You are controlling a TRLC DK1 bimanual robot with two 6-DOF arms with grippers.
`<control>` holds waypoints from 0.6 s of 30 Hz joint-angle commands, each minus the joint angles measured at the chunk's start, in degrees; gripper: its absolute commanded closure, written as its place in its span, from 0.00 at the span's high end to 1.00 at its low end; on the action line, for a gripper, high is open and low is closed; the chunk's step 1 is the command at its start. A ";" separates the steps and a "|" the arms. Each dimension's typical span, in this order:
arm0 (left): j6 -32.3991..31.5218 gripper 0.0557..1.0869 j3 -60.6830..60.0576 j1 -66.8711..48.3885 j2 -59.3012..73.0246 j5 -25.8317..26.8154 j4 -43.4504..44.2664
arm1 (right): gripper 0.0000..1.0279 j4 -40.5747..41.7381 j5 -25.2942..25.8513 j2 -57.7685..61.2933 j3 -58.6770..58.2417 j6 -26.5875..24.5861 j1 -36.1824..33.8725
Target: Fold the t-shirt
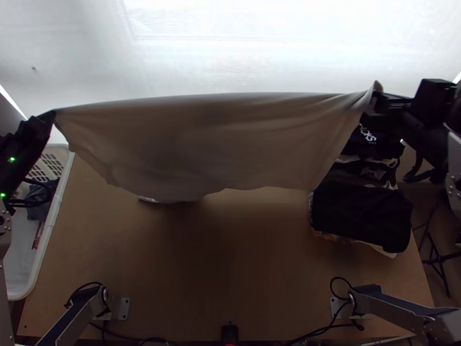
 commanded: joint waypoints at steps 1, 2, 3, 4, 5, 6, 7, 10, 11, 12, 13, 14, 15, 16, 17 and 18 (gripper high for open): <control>-1.27 0.04 7.76 0.89 -0.21 -0.53 -0.42 | 0.03 4.38 -0.73 -3.67 3.08 -1.30 1.44; -1.27 0.04 8.90 0.89 -0.21 -0.61 -0.51 | 0.03 5.35 -1.26 -4.11 3.16 -1.30 1.61; -1.27 0.04 10.04 0.81 -0.30 -0.61 -0.86 | 0.03 6.05 -1.34 -4.64 3.25 -1.30 2.14; -1.27 0.04 11.01 0.89 -0.39 -0.70 -1.03 | 0.03 6.32 -1.43 -5.08 3.43 -1.30 2.58; -1.27 0.04 11.89 0.89 -0.48 -0.61 -1.21 | 0.03 6.93 -1.43 -5.69 3.34 -1.30 2.84; -1.27 0.04 12.68 0.81 -0.74 -0.61 -1.30 | 0.03 7.37 -1.43 -6.22 3.25 -1.21 3.28; -1.27 0.04 13.65 0.89 -0.83 -0.88 -1.30 | 0.03 7.55 -1.43 -6.83 3.16 -1.21 3.72; -1.27 0.04 17.51 1.07 -1.18 -1.76 -1.30 | 0.03 10.01 -1.43 -8.77 3.25 0.02 3.72; -1.10 0.04 19.01 1.25 -1.18 -1.76 -1.30 | 0.03 10.36 -1.43 -9.21 3.78 0.28 3.72; -1.10 0.04 20.41 1.51 -1.18 -1.84 -1.30 | 0.03 10.45 -1.43 -9.38 4.57 0.81 3.72; -1.01 0.04 21.65 2.04 -1.36 -1.76 -1.03 | 0.03 10.45 -1.43 -9.56 5.36 1.07 3.81; -0.66 0.04 22.17 2.12 -1.88 -1.76 -0.68 | 0.03 10.45 -1.43 -10.00 5.80 1.43 3.90; -0.66 0.04 22.08 2.12 -2.50 -1.76 0.02 | 0.03 10.53 -1.43 -10.44 5.98 1.60 4.08; -0.57 0.04 22.08 2.04 -3.11 -1.76 0.20 | 0.03 10.80 -1.52 -11.14 5.98 1.78 4.51; -0.57 0.04 21.82 1.86 -3.90 -1.67 0.29 | 0.03 11.06 -1.43 -12.02 6.06 1.78 5.57; -0.66 0.04 21.56 1.86 -4.70 -1.67 0.37 | 0.03 11.24 -1.43 -12.90 6.24 1.87 6.36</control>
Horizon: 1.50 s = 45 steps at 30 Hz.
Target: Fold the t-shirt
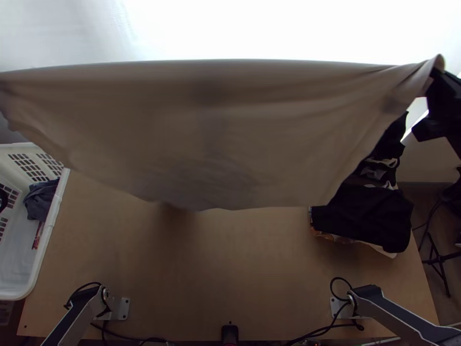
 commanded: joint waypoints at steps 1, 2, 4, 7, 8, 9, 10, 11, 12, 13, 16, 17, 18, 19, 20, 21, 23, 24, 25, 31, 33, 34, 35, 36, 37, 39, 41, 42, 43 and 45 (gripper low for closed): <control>0.22 0.04 3.15 0.18 -3.54 0.12 0.85 | 0.03 1.62 -0.19 -4.68 1.89 1.52 3.00; 0.22 0.04 3.07 -0.09 -4.51 0.48 0.59 | 0.03 1.53 -0.19 -5.65 1.89 1.61 3.08; 0.22 0.04 3.07 -0.09 -6.18 0.83 -0.03 | 0.03 1.01 -0.19 -7.50 1.63 1.61 3.08; 0.48 0.04 4.30 0.00 -7.76 1.36 -2.40 | 0.03 -0.75 -0.19 -9.43 1.98 1.78 2.91; 0.48 0.04 5.18 0.18 -7.94 1.36 -3.36 | 0.03 -1.28 -0.19 -10.05 2.33 1.69 3.00; 0.74 0.04 6.23 0.53 -8.20 1.44 -4.77 | 0.03 -1.72 -0.19 -10.75 2.42 1.43 3.08; 1.09 0.04 6.85 0.53 -8.73 1.44 -5.74 | 0.03 -1.98 -0.19 -11.54 2.16 0.73 3.08; 1.09 0.04 6.85 0.79 -9.43 1.44 -6.00 | 0.03 -2.16 -0.19 -12.42 1.72 0.11 3.00; 1.18 0.04 6.93 1.67 -10.31 1.44 -6.35 | 0.03 -2.33 -0.27 -13.30 1.28 -0.68 3.08; 1.62 0.04 6.85 1.94 -11.28 1.44 -7.06 | 0.03 -2.77 -0.27 -14.09 0.84 -1.38 3.08; 2.33 0.04 6.14 2.20 -14.53 1.53 -8.99 | 0.03 -5.23 -0.54 -16.20 0.75 -1.56 3.26; 2.33 0.04 5.79 2.20 -15.58 1.53 -9.78 | 0.03 -6.38 -1.06 -16.99 0.93 -1.56 3.26; 2.50 0.04 5.35 2.20 -16.55 2.32 -11.10 | 0.03 -7.96 -1.24 -17.78 1.01 -1.47 3.26; 2.50 0.04 5.00 2.20 -17.43 3.03 -12.42 | 0.03 -9.72 -1.50 -18.39 1.19 -1.38 3.26; 2.59 0.04 4.82 2.20 -18.31 3.64 -14.00 | 0.03 -11.74 -1.68 -19.10 1.37 -1.21 3.26; 2.68 0.04 4.56 2.20 -19.01 4.70 -15.05 | 0.03 -13.76 -1.77 -19.80 1.45 -1.03 3.26; 2.94 0.04 4.65 2.11 -19.63 5.49 -17.60 | 0.03 -17.10 -1.86 -20.77 1.45 -0.94 3.00; 3.12 0.04 4.65 1.94 -19.80 5.93 -19.01 | 0.03 -18.95 -1.77 -21.03 1.54 -0.15 3.00; 3.12 0.04 4.65 1.94 -19.89 6.01 -20.42 | 0.03 -20.88 -1.77 -21.30 1.28 0.20 3.00; 3.20 0.04 6.41 1.06 -18.66 7.86 -25.95 | 0.03 -26.42 -1.94 -23.58 -1.89 3.36 3.70; 3.47 0.04 8.60 0.44 -17.08 7.95 -26.13 | 0.03 -26.15 -1.94 -22.96 -0.57 3.28 3.61; 3.47 0.04 9.31 0.35 -16.55 7.95 -26.04 | 0.03 -25.80 -1.94 -22.88 -0.30 2.84 3.61; 3.47 0.04 9.48 0.18 -16.37 7.95 -25.51 | 0.03 -25.10 -2.12 -23.05 -0.48 1.96 3.61; 3.47 0.04 9.48 0.27 -16.37 7.95 -24.55 | 0.03 -24.22 -2.12 -23.32 -0.83 1.25 3.35; 3.47 0.04 9.48 0.79 -16.46 7.95 -23.32 | 0.03 -23.08 -2.30 -23.58 -1.45 0.90 3.08; 3.29 0.04 9.57 2.55 -16.72 8.04 -20.33 | 0.03 -20.53 -2.47 -23.67 -1.80 0.81 3.00; 2.59 0.04 9.92 4.04 -16.72 8.04 -17.78 | 0.03 -16.75 -2.65 -23.23 -1.62 0.81 3.00; 2.24 0.04 10.45 4.84 -16.46 8.04 -16.46 | 0.03 -15.08 -2.65 -22.61 -0.92 0.81 2.91; 2.06 0.04 11.06 5.10 -16.02 8.04 -15.05 | 0.03 -14.11 -2.65 -21.47 0.57 0.81 2.91; 1.62 0.04 14.05 6.33 -14.18 8.04 -13.82 | 0.03 -11.91 -2.65 -19.45 3.56 0.64 2.82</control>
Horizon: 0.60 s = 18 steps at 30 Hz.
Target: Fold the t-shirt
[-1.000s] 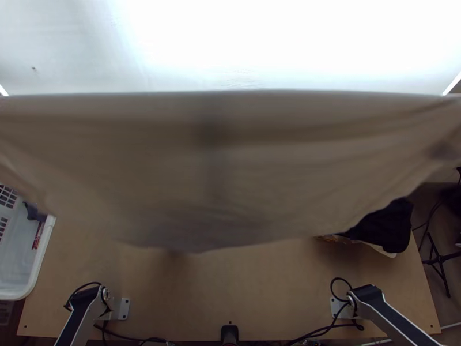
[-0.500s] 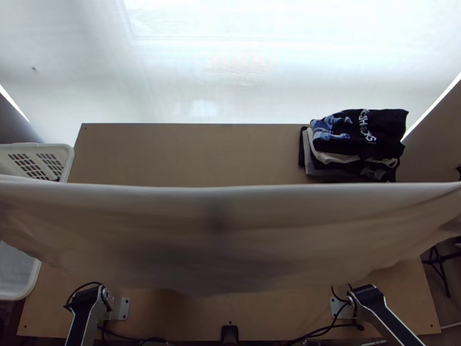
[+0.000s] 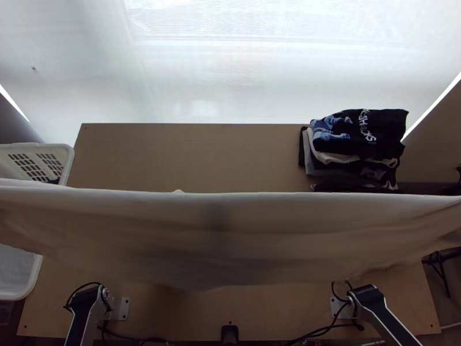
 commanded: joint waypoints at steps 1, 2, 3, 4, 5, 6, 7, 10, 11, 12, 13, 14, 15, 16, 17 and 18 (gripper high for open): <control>-1.51 0.04 5.91 3.16 3.38 0.08 5.37 | 0.03 6.93 -0.09 4.12 5.89 -0.39 -0.28; -2.21 0.04 7.31 3.34 4.35 0.08 5.46 | 0.03 6.93 -0.09 5.08 7.82 -0.39 -0.28; -2.65 0.04 8.46 3.16 5.14 0.08 5.37 | 0.03 6.93 -0.09 5.79 9.40 -0.39 -0.28; -3.00 0.04 9.78 2.90 5.75 0.08 4.93 | 0.03 6.75 -0.09 6.49 10.99 -0.30 -0.28; -3.00 0.04 11.18 2.19 6.28 0.34 4.23 | 0.03 5.96 -0.09 7.28 13.10 -0.30 -0.19; -3.18 0.04 12.59 1.31 6.63 0.69 3.08 | 0.03 4.82 -0.09 8.07 15.20 -0.30 -0.19; -3.18 0.04 14.26 0.70 6.98 0.96 1.32 | 0.03 3.50 -0.09 8.78 17.49 -0.30 -0.11; -3.97 0.03 17.51 -1.23 7.07 2.80 -2.54 | 0.03 0.69 -0.09 10.18 22.24 -0.83 -0.11; -3.97 0.04 17.60 -1.67 6.72 3.42 -3.16 | 0.03 0.42 -0.09 10.09 22.59 -1.18 -0.11; -3.97 0.03 17.77 -1.76 6.37 3.68 -3.68 | 0.03 -0.45 -0.09 10.01 23.20 -1.36 -0.11; -3.97 0.03 17.95 -2.11 5.93 4.21 -4.39 | 0.03 -1.25 -0.09 10.01 23.64 -1.36 -0.11; -3.97 0.03 18.04 -2.82 5.49 4.21 -5.00 | 0.03 -1.77 -0.09 9.83 23.73 -1.36 -0.19; -3.97 0.03 18.13 -3.17 4.96 4.21 -5.53 | 0.03 -2.21 -0.09 9.48 23.73 -1.36 -0.37; -3.97 0.03 18.13 -3.34 4.52 4.21 -6.06 | 0.03 -2.92 -0.18 9.30 23.82 -1.27 -0.46; -3.97 0.03 18.13 -3.34 4.08 4.21 -6.94 | 0.03 -3.88 -0.18 9.22 23.82 -1.18 -0.63; -3.97 0.03 18.13 -3.69 3.73 4.21 -7.99 | 0.03 -5.02 -0.27 9.13 23.82 -0.74 -0.81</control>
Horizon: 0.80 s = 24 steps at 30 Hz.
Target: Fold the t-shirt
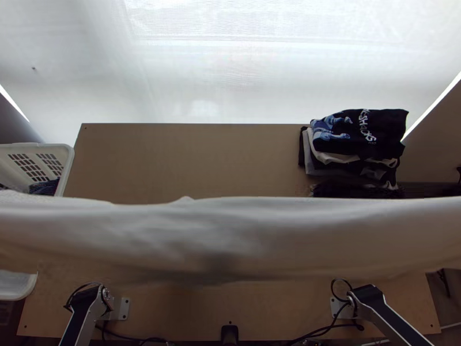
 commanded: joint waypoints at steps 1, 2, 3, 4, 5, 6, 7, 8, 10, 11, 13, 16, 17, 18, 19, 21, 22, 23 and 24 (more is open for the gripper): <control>-0.29 0.03 2.13 -2.14 -1.62 1.08 -5.35 | 0.03 -5.18 -0.24 0.32 3.19 0.79 -0.57; -0.29 0.03 2.13 -2.14 -1.62 1.08 -5.88 | 0.03 -6.15 -0.24 0.32 3.10 1.06 -0.57; -0.29 0.03 1.95 -2.50 -1.62 1.08 -6.41 | 0.03 -6.85 -0.24 0.32 2.57 1.14 -0.57; -0.38 0.03 1.42 -3.02 -1.54 1.08 -7.11 | 0.03 -7.12 -0.24 0.41 1.87 1.14 -0.57; -0.29 0.03 0.72 -3.29 -1.45 1.08 -8.08 | 0.03 -7.38 -0.24 0.41 0.90 1.58 -0.48; -0.21 0.03 -0.25 -3.90 -1.36 1.52 -9.39 | 0.03 -7.82 -0.16 0.50 -0.33 1.67 -0.04; 0.15 0.03 -2.27 -5.04 -1.45 2.23 -11.50 | 0.03 -8.43 -0.16 0.58 -1.74 1.94 0.13; 0.41 0.03 -5.43 -5.92 -1.89 2.23 -13.53 | 0.03 -8.96 -0.16 0.50 -3.41 2.20 0.40; 3.40 0.04 -15.28 -7.51 -4.61 1.88 -15.46 | 0.03 -9.31 -0.16 -0.56 -8.94 2.20 0.75; 5.42 0.04 -20.55 -7.59 -6.55 1.17 -15.28 | 0.03 -9.23 -0.07 -1.53 -12.46 2.55 0.84; 9.99 0.03 -31.80 -7.77 -9.97 0.91 -14.67 | 0.03 -8.52 -0.07 -3.46 -21.07 2.64 1.63; 11.57 0.04 -46.92 -7.59 -14.28 -0.15 -9.13 | 0.03 -3.16 -0.07 -5.83 -33.38 1.85 2.42; 11.57 0.03 -51.31 -6.98 -15.07 -0.32 -5.79 | 0.03 -1.05 -0.07 -6.01 -36.63 1.23 2.59; 11.40 0.03 -54.04 -6.19 -15.16 -0.15 -3.59 | 0.03 1.59 -0.16 -6.01 -39.53 1.06 2.59; 11.04 0.04 -56.41 -6.36 -14.46 -0.06 -1.92 | 0.03 3.78 -0.16 -5.75 -42.25 0.44 2.86; 9.73 0.04 -60.01 -6.45 -12.26 -0.06 3.35 | 0.03 8.00 -0.16 -4.60 -46.03 -0.61 2.95; 9.02 0.04 -61.42 -6.63 -10.59 -0.06 5.63 | 0.03 9.94 -0.33 -3.90 -47.44 -1.23 2.95; 8.93 0.04 -62.56 -6.80 -8.57 -0.23 7.83 | 0.03 11.52 -0.33 -2.84 -48.49 -1.76 2.95; 8.93 0.03 -63.18 -6.80 -6.46 -0.50 9.59 | 0.03 13.19 -0.42 -1.70 -49.20 -1.93 2.95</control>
